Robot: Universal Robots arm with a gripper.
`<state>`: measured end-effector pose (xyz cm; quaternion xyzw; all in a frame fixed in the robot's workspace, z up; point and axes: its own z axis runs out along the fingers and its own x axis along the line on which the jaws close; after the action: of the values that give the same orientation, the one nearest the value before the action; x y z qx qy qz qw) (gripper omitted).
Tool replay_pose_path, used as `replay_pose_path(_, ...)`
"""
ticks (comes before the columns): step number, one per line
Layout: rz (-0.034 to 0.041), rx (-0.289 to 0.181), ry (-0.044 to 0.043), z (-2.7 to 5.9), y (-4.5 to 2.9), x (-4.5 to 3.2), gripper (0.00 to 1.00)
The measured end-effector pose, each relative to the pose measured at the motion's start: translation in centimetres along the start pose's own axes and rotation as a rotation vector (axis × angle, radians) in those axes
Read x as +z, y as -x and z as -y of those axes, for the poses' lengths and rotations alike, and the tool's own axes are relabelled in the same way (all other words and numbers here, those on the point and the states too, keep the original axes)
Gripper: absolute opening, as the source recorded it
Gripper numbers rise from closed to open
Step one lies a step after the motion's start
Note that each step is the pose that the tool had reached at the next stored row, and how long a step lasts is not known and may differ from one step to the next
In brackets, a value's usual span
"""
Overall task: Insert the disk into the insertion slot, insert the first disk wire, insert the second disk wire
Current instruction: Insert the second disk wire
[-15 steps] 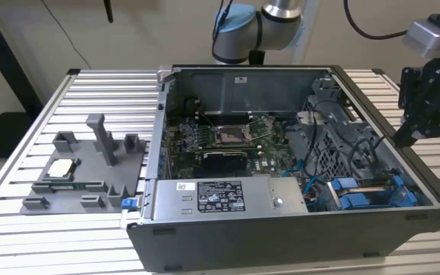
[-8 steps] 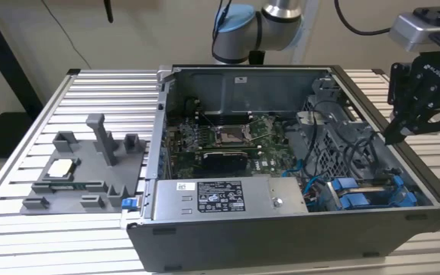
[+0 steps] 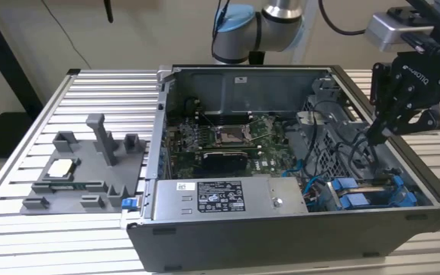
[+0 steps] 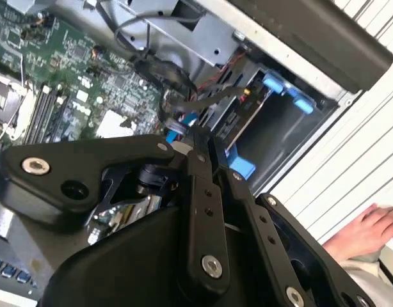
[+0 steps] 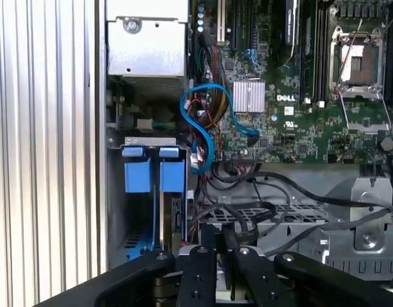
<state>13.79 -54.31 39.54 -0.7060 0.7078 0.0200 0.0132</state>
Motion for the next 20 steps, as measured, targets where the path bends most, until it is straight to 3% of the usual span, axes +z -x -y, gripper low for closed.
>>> replay_pose_path(5, 0.0001, 0.000, 0.0001, -0.12, -0.65, 0.00, 0.16)
replay_pose_path(13, -0.0001, 0.000, 0.0001, -0.13, -0.70, 0.01, 0.16)
replay_pose_path(20, 0.0000, 0.000, 0.0053, -0.09, -0.90, 0.47, 0.16)
